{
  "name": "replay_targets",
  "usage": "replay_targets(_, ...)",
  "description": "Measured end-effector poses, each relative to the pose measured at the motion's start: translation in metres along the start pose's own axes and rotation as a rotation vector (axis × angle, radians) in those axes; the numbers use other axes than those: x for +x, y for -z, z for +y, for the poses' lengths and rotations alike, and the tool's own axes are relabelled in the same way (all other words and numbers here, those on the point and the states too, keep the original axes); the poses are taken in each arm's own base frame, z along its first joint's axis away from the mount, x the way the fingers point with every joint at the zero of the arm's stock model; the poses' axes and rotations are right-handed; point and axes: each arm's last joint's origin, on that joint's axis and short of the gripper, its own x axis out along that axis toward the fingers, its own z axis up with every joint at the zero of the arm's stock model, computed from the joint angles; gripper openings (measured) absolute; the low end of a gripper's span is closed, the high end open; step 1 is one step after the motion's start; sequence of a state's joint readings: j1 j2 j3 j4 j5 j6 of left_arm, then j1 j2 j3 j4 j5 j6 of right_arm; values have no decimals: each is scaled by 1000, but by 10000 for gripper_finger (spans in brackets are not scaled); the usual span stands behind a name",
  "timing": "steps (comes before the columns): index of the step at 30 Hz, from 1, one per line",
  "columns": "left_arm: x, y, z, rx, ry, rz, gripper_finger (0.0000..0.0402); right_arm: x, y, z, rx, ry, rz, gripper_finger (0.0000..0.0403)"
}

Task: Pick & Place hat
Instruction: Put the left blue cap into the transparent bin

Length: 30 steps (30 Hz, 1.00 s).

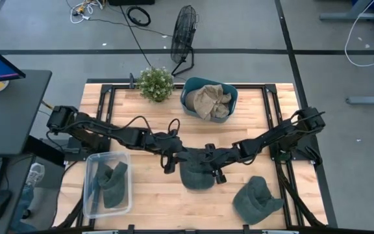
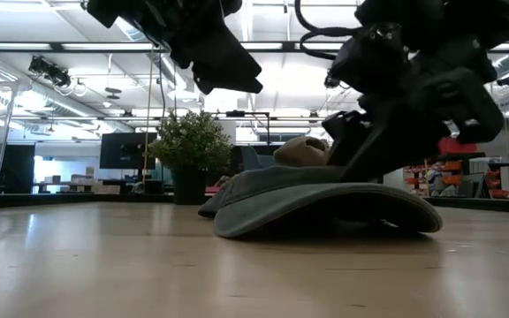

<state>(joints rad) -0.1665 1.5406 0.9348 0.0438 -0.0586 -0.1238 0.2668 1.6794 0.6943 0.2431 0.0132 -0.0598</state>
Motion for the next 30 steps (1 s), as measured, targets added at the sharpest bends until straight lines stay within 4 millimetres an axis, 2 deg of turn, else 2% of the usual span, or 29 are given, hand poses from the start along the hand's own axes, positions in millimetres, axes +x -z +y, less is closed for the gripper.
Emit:
replay_targets(5,0,0,0,-64,2,-4,193,2,3,-5,12,23,26,160)
replay_targets(12,0,0,-7,-149,19,-9,193,-4,-1,-8,-7,21,0,18)
replay_targets(17,1,-3,-17,-104,54,-55,193,-4,-6,-10,-10,28,-50,25)
replay_targets(21,14,3,-24,-51,76,-57,193,-4,-13,-10,-37,30,-72,13)
replay_targets(30,40,18,-22,-44,53,26,193,-6,-38,-11,-117,-1,-99,8)
